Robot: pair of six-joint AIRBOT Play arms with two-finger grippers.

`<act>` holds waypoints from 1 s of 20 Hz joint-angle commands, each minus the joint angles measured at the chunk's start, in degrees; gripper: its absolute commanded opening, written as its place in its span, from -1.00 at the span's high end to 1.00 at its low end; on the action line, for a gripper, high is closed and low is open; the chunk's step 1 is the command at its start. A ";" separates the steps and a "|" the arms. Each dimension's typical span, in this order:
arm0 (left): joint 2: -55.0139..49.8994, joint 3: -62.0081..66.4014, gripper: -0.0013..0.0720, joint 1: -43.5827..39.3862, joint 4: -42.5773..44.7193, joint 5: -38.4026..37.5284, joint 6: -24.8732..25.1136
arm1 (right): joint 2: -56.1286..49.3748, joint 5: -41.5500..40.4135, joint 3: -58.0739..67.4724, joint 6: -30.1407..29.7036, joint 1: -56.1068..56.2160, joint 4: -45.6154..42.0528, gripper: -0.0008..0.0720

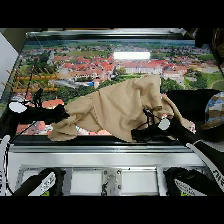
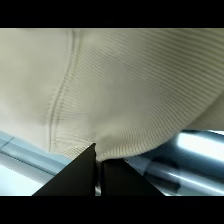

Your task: Fold the clothes and pants, and hang the long-sleeved shirts on hangers.

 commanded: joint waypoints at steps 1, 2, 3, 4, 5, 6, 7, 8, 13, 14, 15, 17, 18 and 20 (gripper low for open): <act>0.28 -0.02 0.92 -0.02 0.20 -0.35 1.44 | 0.59 2.05 2.78 -2.38 -0.24 -1.49 0.92; 1.22 -0.02 0.92 -0.02 1.29 -0.92 1.44 | 2.19 6.62 5.81 -2.34 -1.86 -5.53 0.92; 2.86 -0.02 0.92 -0.02 3.48 -1.81 1.42 | 4.50 12.59 9.77 -2.34 -4.17 -10.34 0.92; 5.07 -0.04 0.92 -0.02 6.03 -3.30 1.20 | 7.06 18.91 14.12 -2.36 -6.75 -14.71 0.93; 7.45 -0.17 0.92 -0.02 7.82 -5.29 1.18 | 9.62 25.16 19.04 -2.38 -9.53 -19.30 0.92; 10.29 -0.76 0.92 -0.02 8.92 -7.74 1.16 | 12.17 30.84 24.72 -2.36 -12.57 -24.11 0.92; 12.85 -1.79 0.92 -0.02 8.79 -10.01 0.83 | 14.25 35.23 30.56 -2.36 -15.61 -27.39 0.92; 15.43 -3.23 0.92 -0.04 8.48 -12.09 -0.63 | 15.41 38.12 35.95 -2.34 -18.27 -28.24 0.93; 23.32 -8.70 0.92 -0.04 8.48 -13.90 -3.26 | 12.39 34.32 56.68 1.57 -21.42 -22.51 0.93; 23.15 -8.52 0.92 -0.02 8.52 -12.48 -3.26 | 10.47 30.88 58.34 1.55 -20.61 -18.93 0.93; 21.97 -7.65 0.92 -0.04 8.44 -11.19 -3.26 | 8.20 26.60 59.39 1.53 -19.15 -15.50 0.93; 17.53 -4.50 0.92 -0.04 8.46 -9.84 -3.08 | 2.16 14.29 61.07 0.74 -14.62 -9.55 0.93; 14.86 -2.60 0.92 -0.04 8.46 -8.87 -3.06 | -1.38 7.78 62.45 -1.44 -12.20 -7.19 0.93; 8.96 1.68 0.92 -0.04 8.41 -7.21 -3.08 | -9.57 -6.47 67.34 -2.64 -7.96 -6.27 0.93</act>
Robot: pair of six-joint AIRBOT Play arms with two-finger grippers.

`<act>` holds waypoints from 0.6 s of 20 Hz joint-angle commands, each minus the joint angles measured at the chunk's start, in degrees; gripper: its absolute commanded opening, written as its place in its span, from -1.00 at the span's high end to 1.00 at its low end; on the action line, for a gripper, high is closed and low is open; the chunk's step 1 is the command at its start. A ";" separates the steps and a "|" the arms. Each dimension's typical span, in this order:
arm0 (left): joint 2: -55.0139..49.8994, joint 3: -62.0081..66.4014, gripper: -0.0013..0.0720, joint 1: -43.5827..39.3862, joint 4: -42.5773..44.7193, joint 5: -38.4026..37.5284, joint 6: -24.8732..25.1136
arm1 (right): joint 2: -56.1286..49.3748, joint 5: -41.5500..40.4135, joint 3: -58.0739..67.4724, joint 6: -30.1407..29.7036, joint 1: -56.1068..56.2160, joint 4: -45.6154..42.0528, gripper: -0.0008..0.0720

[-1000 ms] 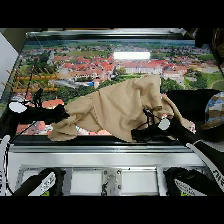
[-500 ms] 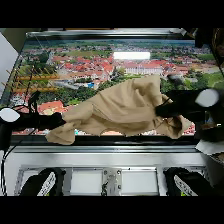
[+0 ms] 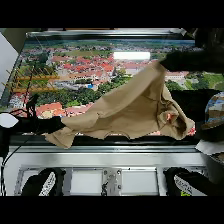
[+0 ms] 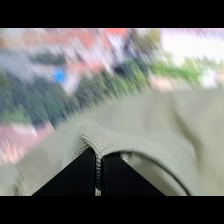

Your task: Fold the clothes and pants, and hang the long-sleeved shirts on hangers.

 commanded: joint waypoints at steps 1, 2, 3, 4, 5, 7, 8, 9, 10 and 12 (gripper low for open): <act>-8.87 6.60 0.92 -0.02 0.02 2.84 -0.15 | -13.55 -26.27 8.98 -2.16 6.40 4.96 0.92; -11.45 8.70 0.92 -0.02 0.04 3.37 -0.15 | -17.55 -29.99 12.24 -2.14 6.80 5.05 0.87; -14.27 11.08 0.92 -0.02 0.09 3.69 -0.13 | -21.35 -30.32 15.87 -2.12 6.80 5.03 0.36; -16.72 13.25 0.92 0.00 0.17 4.11 -0.11 | -24.02 -29.20 18.38 -2.12 6.60 5.05 -0.31; -19.06 15.47 0.91 0.00 0.20 4.13 -0.20 | -25.57 -27.82 19.67 -2.23 6.21 5.01 -0.90; -23.32 20.41 -0.58 0.00 0.15 3.52 -0.22 | -25.53 -24.06 19.78 -5.53 5.01 4.98 -0.96; -24.68 22.56 -0.74 0.00 0.17 3.32 -0.22 | -24.79 -21.33 19.78 -8.04 4.20 4.96 -0.96; -25.22 24.26 -0.73 0.00 0.20 3.26 -0.22 | -23.63 -17.59 19.78 -10.10 3.10 4.52 -0.95; -24.90 25.49 -0.73 -0.02 0.22 3.63 -0.24 | -22.27 -13.60 19.78 -10.25 2.21 2.27 -0.84; -22.18 25.81 -0.73 -0.22 0.35 6.10 -0.24 | -19.15 -3.45 19.76 -9.81 1.18 -6.40 -0.66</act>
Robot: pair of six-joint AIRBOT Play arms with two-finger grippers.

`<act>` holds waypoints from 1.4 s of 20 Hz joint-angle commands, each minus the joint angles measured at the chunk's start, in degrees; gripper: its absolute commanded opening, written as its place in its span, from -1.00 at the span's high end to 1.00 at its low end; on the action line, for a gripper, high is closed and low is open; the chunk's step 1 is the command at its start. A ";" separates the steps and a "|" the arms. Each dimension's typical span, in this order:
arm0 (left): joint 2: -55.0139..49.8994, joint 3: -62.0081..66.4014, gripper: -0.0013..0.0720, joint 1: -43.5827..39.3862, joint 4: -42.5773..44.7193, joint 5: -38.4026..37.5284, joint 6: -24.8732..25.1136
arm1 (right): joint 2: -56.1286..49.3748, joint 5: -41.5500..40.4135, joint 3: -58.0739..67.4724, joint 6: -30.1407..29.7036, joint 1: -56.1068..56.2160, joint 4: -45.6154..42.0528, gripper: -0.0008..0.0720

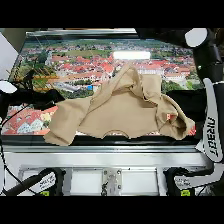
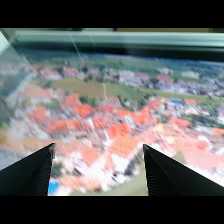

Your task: Fold the clothes and pants, and hang the long-sleeved shirts on hangers.

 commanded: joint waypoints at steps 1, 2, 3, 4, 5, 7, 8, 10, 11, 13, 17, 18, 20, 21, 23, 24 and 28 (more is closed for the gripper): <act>2.32 2.32 -0.73 -0.74 0.63 3.39 -0.02 | 3.91 16.48 0.39 -0.13 -1.53 -13.46 -0.66; 4.55 1.31 -0.73 -1.79 1.31 4.31 -0.04 | 5.55 21.51 -0.28 1.79 -1.22 -17.97 -0.66; 7.06 -0.48 -0.73 -3.39 2.34 5.20 -0.09 | 7.37 25.62 -1.70 2.82 -0.92 -20.20 -0.66; 9.55 -2.97 -0.73 -5.46 2.91 6.14 -0.28 | 9.22 28.50 -3.82 4.44 -0.59 -20.96 -0.66; 11.69 -5.51 -0.73 -7.96 3.85 6.67 -0.98 | 11.47 29.90 -6.97 6.21 -0.04 -21.46 -0.66; 15.82 -11.43 -0.73 -14.51 6.12 8.87 -3.74 | 16.00 30.18 -14.91 10.75 2.29 -23.96 -0.66; 17.55 -14.25 -0.73 -18.03 7.21 10.32 -5.22 | 18.18 30.21 -19.56 13.03 4.46 -26.12 -0.66; 20.02 -19.04 -0.73 -25.88 10.23 13.53 -9.46 | 21.42 30.36 -28.57 18.53 9.60 -30.25 -0.65; 20.92 -20.87 -0.73 -29.73 12.59 15.23 -12.24 | 22.71 30.36 -33.42 21.66 12.94 -32.17 -0.66; 21.92 -22.80 -0.73 -35.43 17.03 17.46 -17.46 | 23.87 30.40 -41.77 29.49 19.80 -35.67 -0.65; 22.16 -22.93 -0.73 -39.28 18.21 17.92 -19.85 | 22.53 29.14 -53.75 44.92 33.05 -43.34 -0.65; 22.18 -22.91 -0.73 -39.56 18.21 17.90 -19.98 | 21.64 27.54 -55.47 47.01 35.63 -44.46 -0.66; 22.18 -22.93 -0.73 -39.54 18.21 17.49 -20.00 | 19.04 24.87 -56.50 49.29 39.17 -44.44 -0.66; 22.18 -22.93 -0.73 -39.54 18.21 17.51 -20.00 | 17.55 23.80 -56.50 49.44 40.63 -44.46 -0.66; 22.18 -22.93 -0.73 -39.54 18.27 17.57 -20.00 | 14.60 21.84 -56.50 50.07 42.64 -44.46 -0.66; 22.18 -22.93 -0.73 -39.54 18.27 17.62 -20.00 | 13.42 21.35 -56.50 50.66 43.25 -44.44 -0.66; 22.18 -22.93 -0.73 -39.54 18.25 17.53 -20.00 | 10.32 18.62 -56.50 53.18 44.00 -44.44 -0.65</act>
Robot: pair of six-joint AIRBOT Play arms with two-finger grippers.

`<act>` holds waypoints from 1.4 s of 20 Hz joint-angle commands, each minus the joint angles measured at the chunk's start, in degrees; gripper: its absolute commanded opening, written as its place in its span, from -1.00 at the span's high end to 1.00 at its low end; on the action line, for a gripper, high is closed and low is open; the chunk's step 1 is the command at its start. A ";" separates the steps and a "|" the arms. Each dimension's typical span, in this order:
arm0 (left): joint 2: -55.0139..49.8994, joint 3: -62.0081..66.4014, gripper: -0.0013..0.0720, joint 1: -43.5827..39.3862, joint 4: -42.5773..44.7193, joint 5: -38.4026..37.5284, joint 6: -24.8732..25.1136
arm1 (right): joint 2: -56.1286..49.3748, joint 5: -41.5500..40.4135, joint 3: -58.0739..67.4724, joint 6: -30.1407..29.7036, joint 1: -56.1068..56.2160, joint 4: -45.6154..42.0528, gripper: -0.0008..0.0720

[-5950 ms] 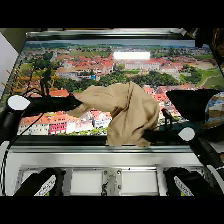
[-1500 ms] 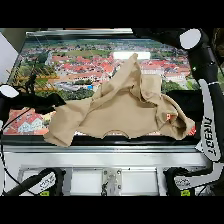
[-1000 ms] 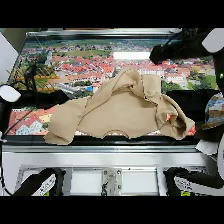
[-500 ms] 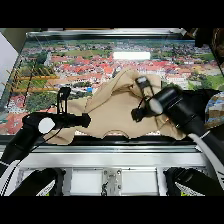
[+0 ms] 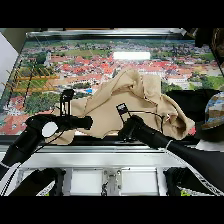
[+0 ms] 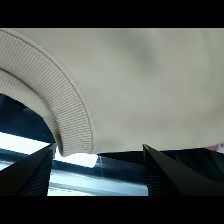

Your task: Fold the clothes and pants, and hang the long-sleeved shirts on hangers.

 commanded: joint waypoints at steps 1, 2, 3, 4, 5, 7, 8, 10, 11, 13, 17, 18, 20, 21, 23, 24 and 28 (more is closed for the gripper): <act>0.04 -0.04 -0.73 -0.11 0.22 0.04 -0.07 | -2.78 -2.64 -0.28 3.48 1.22 -0.44 -0.66; 0.04 -0.04 -0.73 -0.09 0.20 0.04 -0.07 | -3.34 -2.75 -0.28 3.85 1.22 -0.42 -0.65; 0.04 -0.04 -0.73 -0.09 0.22 0.02 -0.07 | -3.80 -2.69 -0.28 4.52 1.22 -0.42 -0.66; 0.04 -0.09 -0.73 -0.11 0.20 0.07 -0.07 | -4.28 -2.71 -0.28 4.81 1.22 -0.42 -0.65; 0.04 -0.15 -0.73 -0.09 0.20 0.00 -0.07 | -4.68 -2.64 -0.28 5.22 1.22 -0.42 -0.65; 0.04 -0.15 -0.73 -0.09 0.20 0.02 -0.07 | -4.96 -1.22 -0.28 6.99 1.22 -1.05 -0.65; 0.04 -0.15 -0.73 -0.11 0.20 0.04 -0.07 | -4.96 0.00 -0.28 8.20 1.22 -2.14 -0.65; 0.04 -0.15 -0.73 -0.11 0.20 0.02 -0.07 | -4.96 2.80 -0.28 10.45 1.22 -5.25 -0.65; 0.04 -0.15 -0.73 -0.11 0.20 0.02 -0.07 | -4.96 4.00 -0.28 11.43 1.20 -6.71 -0.65; 0.04 -0.15 -0.73 -0.11 0.22 0.02 -0.07 | -4.96 5.35 -0.35 12.20 1.18 -8.46 -0.62; 0.04 -0.15 -0.73 -0.09 0.22 0.07 -0.07 | -6.75 5.33 -0.39 12.17 1.20 -8.39 -0.62; 0.04 -0.15 -0.73 -0.11 0.22 0.04 -0.07 | -7.72 5.33 -0.39 12.17 1.20 -8.22 -0.62; 0.04 -0.15 -0.73 -0.11 0.22 0.04 -0.07 | -8.90 5.31 -0.39 12.15 1.20 -8.15 -0.25; 0.04 -0.15 -0.73 -0.11 0.22 0.04 -0.07 | -8.96 5.20 -0.39 12.15 1.20 -8.24 0.27; 0.04 -0.15 -0.73 -0.11 0.17 0.04 -0.07 | -8.63 5.16 -0.35 12.13 1.20 -8.41 0.40; 0.04 -0.15 -0.73 -0.11 -0.09 0.04 -0.07 | -8.13 5.29 -0.33 11.93 1.20 -8.57 0.48; -0.57 -0.13 -0.73 -3.65 -0.22 0.68 -0.39 | -2.25 5.66 0.42 5.70 0.22 -7.41 0.92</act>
